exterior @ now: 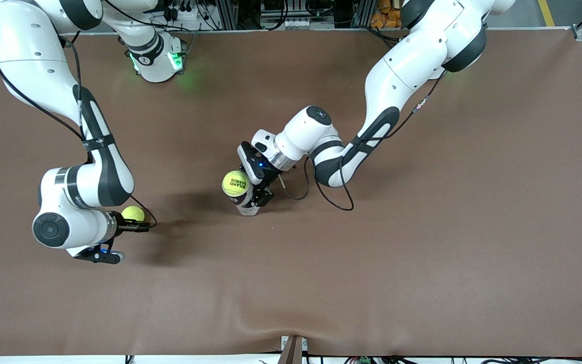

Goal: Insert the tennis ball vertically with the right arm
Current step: 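Move the right gripper back and grasp the second tennis ball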

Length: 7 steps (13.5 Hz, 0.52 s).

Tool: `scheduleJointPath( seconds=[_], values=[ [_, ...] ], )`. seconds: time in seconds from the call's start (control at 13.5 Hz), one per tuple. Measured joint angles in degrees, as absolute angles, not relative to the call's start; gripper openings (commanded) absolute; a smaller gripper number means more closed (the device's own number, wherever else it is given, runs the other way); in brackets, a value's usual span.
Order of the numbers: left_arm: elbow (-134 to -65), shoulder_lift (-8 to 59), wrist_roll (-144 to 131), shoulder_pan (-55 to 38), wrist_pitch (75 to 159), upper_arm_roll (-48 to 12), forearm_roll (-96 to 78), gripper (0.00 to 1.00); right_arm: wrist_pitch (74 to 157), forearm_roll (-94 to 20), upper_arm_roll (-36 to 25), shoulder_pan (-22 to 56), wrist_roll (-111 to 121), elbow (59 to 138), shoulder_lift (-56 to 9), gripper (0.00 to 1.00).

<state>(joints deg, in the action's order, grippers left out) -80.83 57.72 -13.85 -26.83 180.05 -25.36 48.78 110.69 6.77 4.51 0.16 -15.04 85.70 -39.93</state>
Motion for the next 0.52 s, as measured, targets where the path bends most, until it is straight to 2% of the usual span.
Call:
scheduleJointPath(
  seconds=[0.3, 0.45, 0.52],
  values=[
    [-80.8, 57.7, -13.8, -26.8, 180.2, -25.4, 48.8, 0.75, 113.3, 9.5, 4.3, 0.1, -15.0, 89.1, -39.9, 1.0],
    [-80.8, 57.7, -13.8, -26.9, 180.3, -25.4, 48.8, 0.76, 115.3, 9.7, 4.0, 0.1, -15.0, 90.9, -39.9, 1.0],
    [-80.8, 57.7, -13.8, -26.9, 180.3, -25.4, 48.8, 0.76, 115.9, 9.7, 3.9, 0.1, -15.0, 91.8, -40.0, 0.83]
  ],
)
